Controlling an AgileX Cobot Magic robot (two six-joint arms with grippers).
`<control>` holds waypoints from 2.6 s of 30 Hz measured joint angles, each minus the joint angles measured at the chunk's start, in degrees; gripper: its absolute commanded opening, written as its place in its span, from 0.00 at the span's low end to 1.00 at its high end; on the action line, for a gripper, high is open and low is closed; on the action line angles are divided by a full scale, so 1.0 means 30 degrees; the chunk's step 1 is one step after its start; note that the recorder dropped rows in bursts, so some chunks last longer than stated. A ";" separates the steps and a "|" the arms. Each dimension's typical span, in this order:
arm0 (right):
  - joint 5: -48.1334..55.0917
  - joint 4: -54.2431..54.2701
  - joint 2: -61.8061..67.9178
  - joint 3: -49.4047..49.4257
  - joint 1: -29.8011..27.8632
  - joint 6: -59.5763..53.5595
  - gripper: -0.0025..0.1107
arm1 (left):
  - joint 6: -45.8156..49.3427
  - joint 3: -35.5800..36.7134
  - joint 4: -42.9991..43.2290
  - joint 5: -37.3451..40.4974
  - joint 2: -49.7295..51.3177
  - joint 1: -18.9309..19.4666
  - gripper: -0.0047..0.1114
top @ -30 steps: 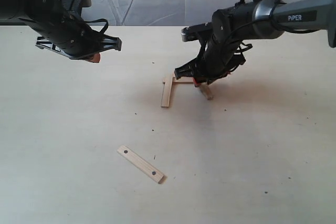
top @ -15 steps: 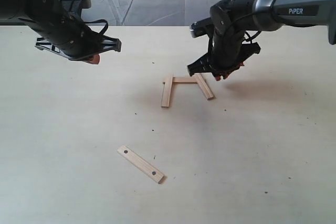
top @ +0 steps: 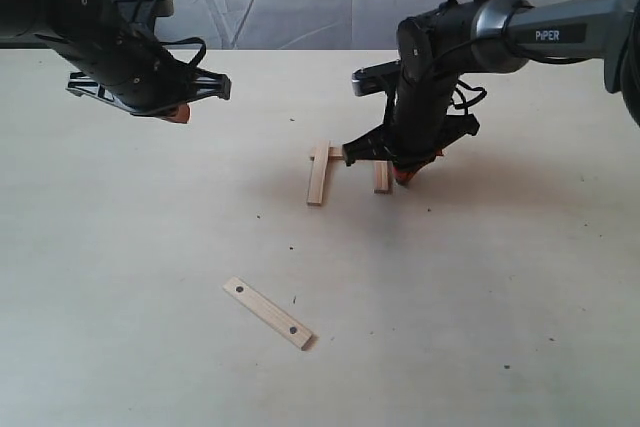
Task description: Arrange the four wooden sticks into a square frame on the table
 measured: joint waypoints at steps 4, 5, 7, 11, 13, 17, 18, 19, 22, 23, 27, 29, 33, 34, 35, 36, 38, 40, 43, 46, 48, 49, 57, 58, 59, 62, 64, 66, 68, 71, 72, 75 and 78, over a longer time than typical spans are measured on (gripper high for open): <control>0.0216 0.0376 -0.0180 0.0000 0.0000 -0.0041 0.03 | 0.0000 0.0000 0.0000 0.0000 0.0000 0.0000 0.04; 0.0216 0.0376 -0.0261 0.0000 0.0000 -0.0041 0.03 | 0.0000 0.0000 0.0000 0.0000 0.0000 0.0000 0.04; 0.0244 0.0159 -0.0475 0.0000 0.0000 -0.0041 0.03 | 0.0000 0.0000 0.0000 0.0000 0.0000 0.0000 0.04; 0.1313 0.0159 -0.2084 0.0000 -0.0112 -0.0910 0.03 | 0.0000 0.0000 0.0125 0.0319 -0.0029 0.0000 0.04; 0.1677 0.0159 -0.2914 0.0121 0.0058 -0.2296 0.03 | 0.0000 0.0000 0.0542 0.0808 -0.0214 0.0000 0.04; 0.1800 0.1877 -0.4542 0.1329 0.1178 -0.6441 0.03 | 0.0000 0.0000 0.1628 0.1307 -0.0959 0.0132 0.04; 0.1811 0.2770 -0.4669 0.1671 0.1565 -0.7495 0.03 | 0.0000 0.0000 0.1721 0.1348 -0.1128 0.0232 0.04; 0.1886 0.3943 -0.4755 0.2096 0.1982 -0.8787 0.03 | 0.0000 0.0000 0.1799 0.1348 -0.1346 0.0413 0.04; 0.1896 0.6206 -0.4755 0.3079 0.3317 -1.1511 0.03 | 0.0000 0.0000 0.1933 0.1709 -0.1582 0.0830 0.04; 0.1782 0.6543 -0.4755 0.3303 0.3853 -1.1972 0.03 | 0.0000 0.0000 0.1953 0.1860 -0.1610 0.0958 0.04; 0.1106 0.7030 -0.4755 0.3615 0.5529 -1.2637 0.03 | 0.0000 0.0103 0.2010 0.2400 -0.1610 0.1233 0.04; 0.0915 0.7058 -0.4755 0.3648 0.6250 -1.2699 0.05 | 0.0000 0.0218 0.2010 0.2400 -0.1610 0.1268 0.04; 0.0870 0.7113 -0.4755 0.3648 0.7314 -1.2701 0.31 | 0.0000 0.0549 0.2010 0.2226 -0.1610 0.1297 0.04; 0.0870 0.7113 -0.4716 0.3648 0.7470 -1.2701 0.39 | 0.0000 0.0623 0.2010 0.2225 -0.1610 0.1297 0.04; 0.0870 0.7113 -0.4679 0.3648 0.7631 -1.2701 0.44 | 0.0000 0.0670 0.2010 0.2174 -0.1610 0.1297 0.04; 0.0830 0.7113 -0.4627 0.3648 0.7727 -1.2665 0.47 | 0.0000 0.0710 0.2010 0.2174 -0.1610 0.1297 0.04; 0.0830 0.7149 -0.4302 0.3648 0.7919 -1.2394 0.47 | 0.0000 0.0739 0.1974 0.2174 -0.1610 0.1297 0.04; 0.0830 0.7149 -0.3920 0.3648 0.8056 -1.1919 0.46 | 0.0000 0.0750 0.1974 0.2174 -0.1610 0.1297 0.04; 0.0800 0.7149 -0.3289 0.3648 0.8261 -1.1385 0.46 | 0.0000 0.0784 0.1974 0.2174 -0.1610 0.1297 0.04; 0.0693 0.6710 -0.2695 0.3659 0.8430 -1.1033 0.46 | 0.0000 0.0784 0.1974 0.2174 -0.1610 0.1297 0.04; 0.0520 0.6180 -0.2442 0.3659 0.8540 -1.0686 0.39 | 0.0000 0.0784 0.1974 0.2174 -0.1610 0.1297 0.04; 0.0445 0.6033 -0.2448 0.3659 0.8547 -1.0632 0.32 | 0.0000 0.0784 0.1974 0.2174 -0.1610 0.1297 0.04; 0.1411 0.5062 -0.2394 0.3314 0.8547 -1.0334 0.01 | 0.0000 0.0784 0.1974 0.2014 -0.1610 0.1343 0.04; 0.1820 0.4926 -0.2442 0.3070 0.8506 -1.0334 0.02 | 0.0000 0.0784 0.1974 0.2014 -0.1610 0.1343 0.04; 0.2124 0.4759 -0.2600 0.2765 0.8386 -1.0334 0.02 | 0.0000 0.0784 0.1974 0.1974 -0.1610 0.1343 0.04; 0.2367 0.3879 -0.3327 0.1754 0.7610 -1.0549 0.02 | 0.0000 0.0784 0.1974 0.1893 -0.1610 0.1343 0.04; 0.2832 0.3076 -0.3833 0.0880 0.6646 -1.1771 0.02 | 0.0000 0.0784 0.1974 0.1851 -0.1610 0.1343 0.04; 0.3349 0.2573 -0.4049 0.0274 0.5554 -1.3821 0.02 | 0.0000 0.0784 0.1974 0.1693 -0.1610 0.1343 0.04; 0.3482 0.2326 -0.4005 0.0145 0.4631 -1.5913 0.02 | 0.0000 0.0784 0.1974 0.1600 -0.1610 0.1343 0.04; 0.3277 0.2179 -0.3453 0.0113 0.3458 -1.7390 0.02 | 0.0000 0.0784 0.1836 0.1551 -0.1610 0.1343 0.04; 0.2750 0.2163 -0.2969 0.0113 0.2855 -1.7868 0.02 | 0.0000 0.0823 0.1838 0.1502 -0.1610 0.1343 0.04; 0.1427 0.2132 -0.2189 0.0113 0.2213 -1.9814 0.02 | 0.0000 0.1195 0.1794 0.1021 -0.1610 0.1343 0.04; 0.0793 0.2132 -0.1704 0.0113 0.2205 -2.2883 0.02 | 0.0000 0.1631 0.1675 0.0569 -0.1610 0.1343 0.04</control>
